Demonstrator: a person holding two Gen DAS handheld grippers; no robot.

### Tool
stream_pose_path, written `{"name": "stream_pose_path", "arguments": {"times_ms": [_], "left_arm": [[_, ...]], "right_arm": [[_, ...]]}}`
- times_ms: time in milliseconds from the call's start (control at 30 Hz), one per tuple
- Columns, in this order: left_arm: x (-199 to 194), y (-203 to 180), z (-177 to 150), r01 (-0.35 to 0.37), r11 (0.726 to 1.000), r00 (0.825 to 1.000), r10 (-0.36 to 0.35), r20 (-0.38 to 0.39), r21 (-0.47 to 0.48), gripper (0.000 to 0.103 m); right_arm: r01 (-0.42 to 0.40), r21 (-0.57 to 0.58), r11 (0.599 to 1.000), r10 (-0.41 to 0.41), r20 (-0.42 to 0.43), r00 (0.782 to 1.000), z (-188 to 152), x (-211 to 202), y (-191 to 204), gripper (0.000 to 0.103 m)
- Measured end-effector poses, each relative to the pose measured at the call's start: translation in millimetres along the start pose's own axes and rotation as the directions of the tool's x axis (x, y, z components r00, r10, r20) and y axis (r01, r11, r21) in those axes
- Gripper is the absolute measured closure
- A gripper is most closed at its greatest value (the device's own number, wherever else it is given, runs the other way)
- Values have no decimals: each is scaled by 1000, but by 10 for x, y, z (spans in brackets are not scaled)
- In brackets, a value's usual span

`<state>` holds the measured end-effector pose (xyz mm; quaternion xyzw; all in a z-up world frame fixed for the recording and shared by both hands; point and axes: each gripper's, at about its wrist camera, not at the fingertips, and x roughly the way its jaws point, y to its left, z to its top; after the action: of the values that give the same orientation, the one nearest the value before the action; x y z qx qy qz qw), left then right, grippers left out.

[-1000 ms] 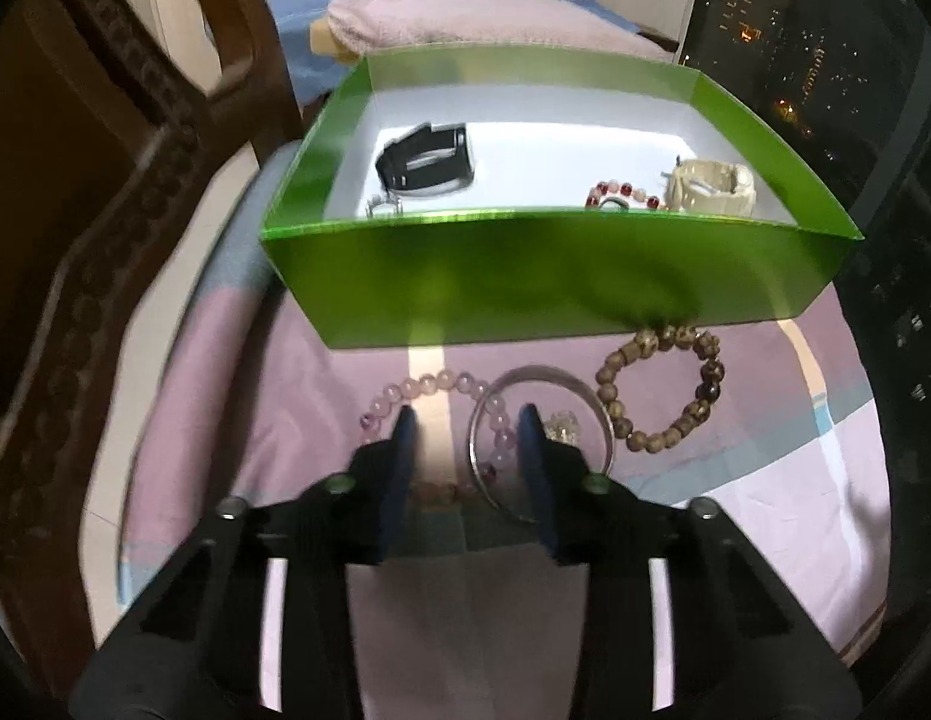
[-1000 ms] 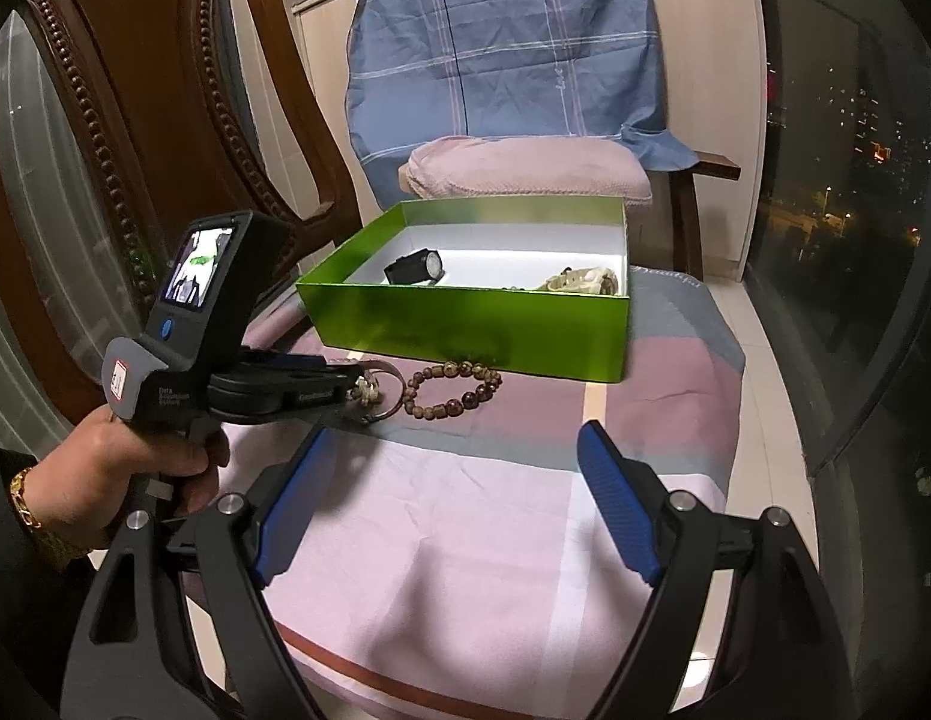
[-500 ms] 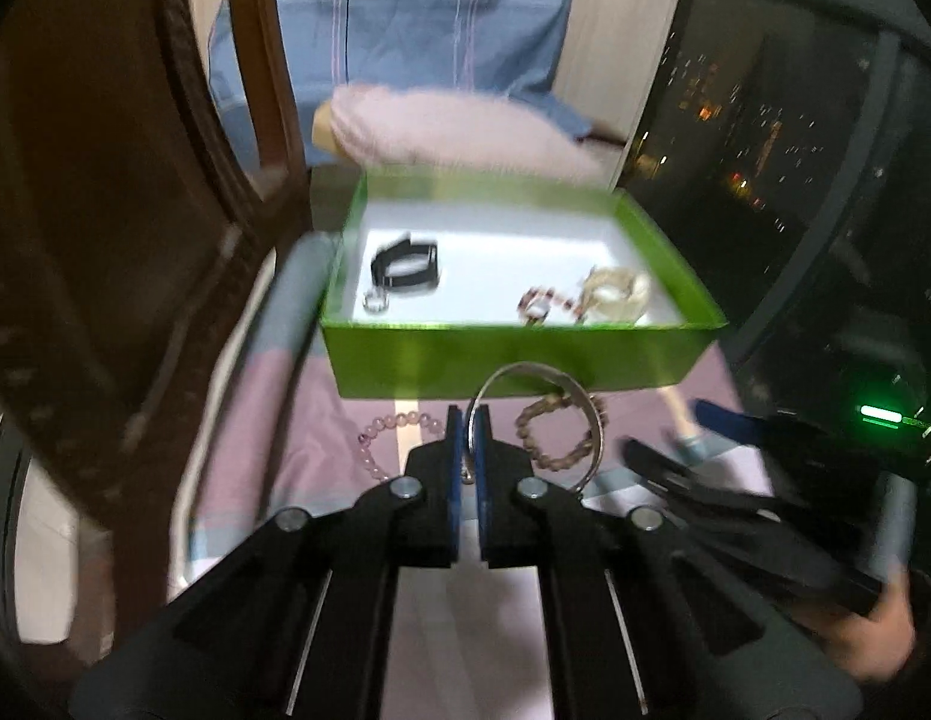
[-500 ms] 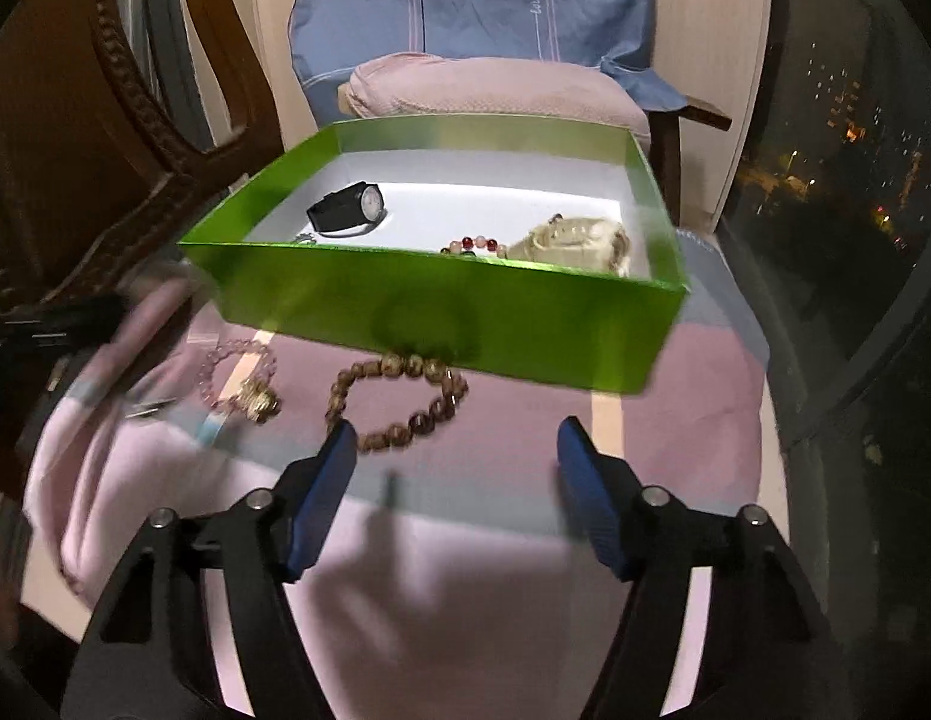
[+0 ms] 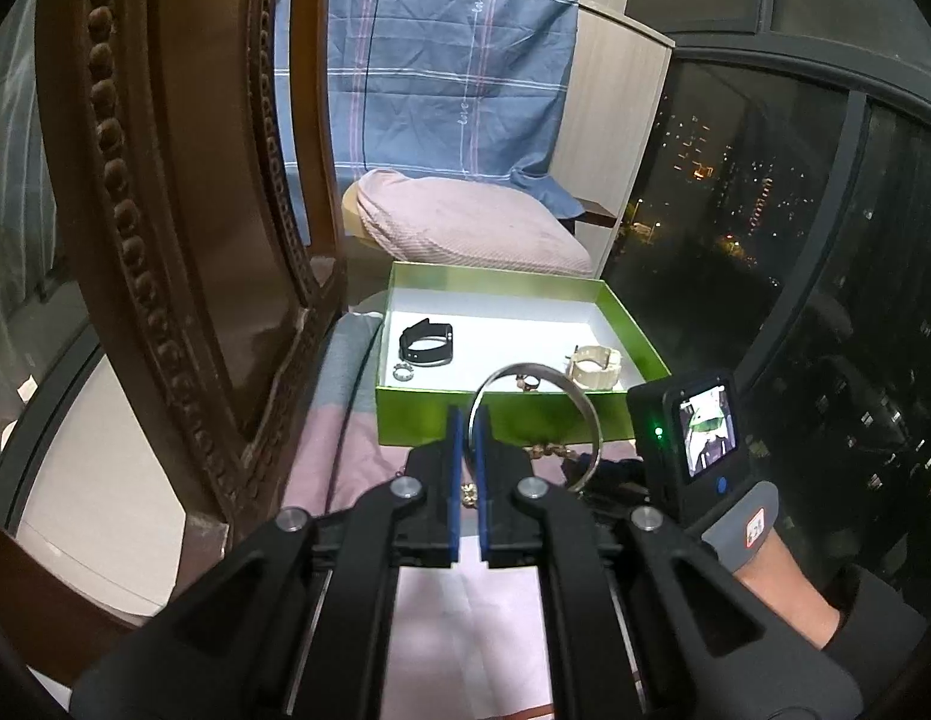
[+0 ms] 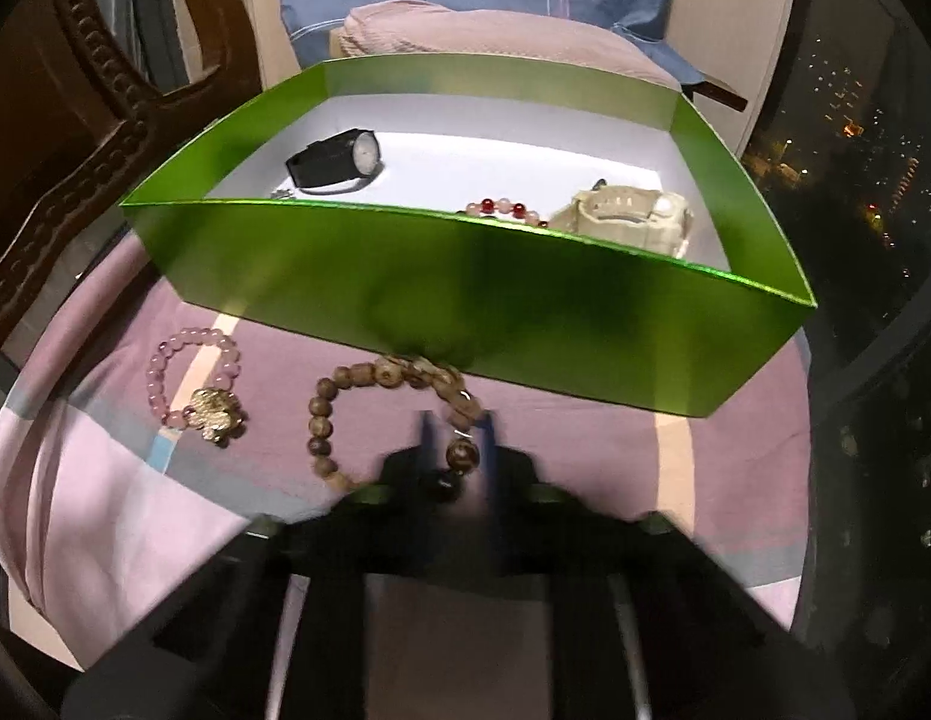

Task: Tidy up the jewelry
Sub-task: 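Grasp the wooden bead bracelet with the right tool, then grasp the silver bangle with the left tool while the right tool lifts the bead bracelet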

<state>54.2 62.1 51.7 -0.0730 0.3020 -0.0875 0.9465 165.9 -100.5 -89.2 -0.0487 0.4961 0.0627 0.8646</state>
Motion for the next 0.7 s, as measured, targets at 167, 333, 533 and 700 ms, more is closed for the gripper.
{"name": "stream_pose_path", "arguments": {"times_ms": [167, 333, 533, 700], "left_arm": [[4, 5, -40, 2, 1000, 1000, -2, -1, 4, 98], [-38, 1, -93, 0, 1000, 1000, 0, 0, 3, 98], [-86, -58, -162, 16, 1000, 1000, -16, 1, -1, 100], [-76, -132, -225, 20, 1000, 1000, -20, -13, 16, 100]], "right_arm": [[-59, 50, 997, 58, 26, 998, -78, -109, -112, 92], [-143, 61, 988, 135, 130, 982, -159, -565, -218, 92], [-191, 16, 981, 178, 292, 940, -341, -1330, -293, 92], [-198, 21, 980, 177, 367, 913, -564, -1707, -364, 92]]}}
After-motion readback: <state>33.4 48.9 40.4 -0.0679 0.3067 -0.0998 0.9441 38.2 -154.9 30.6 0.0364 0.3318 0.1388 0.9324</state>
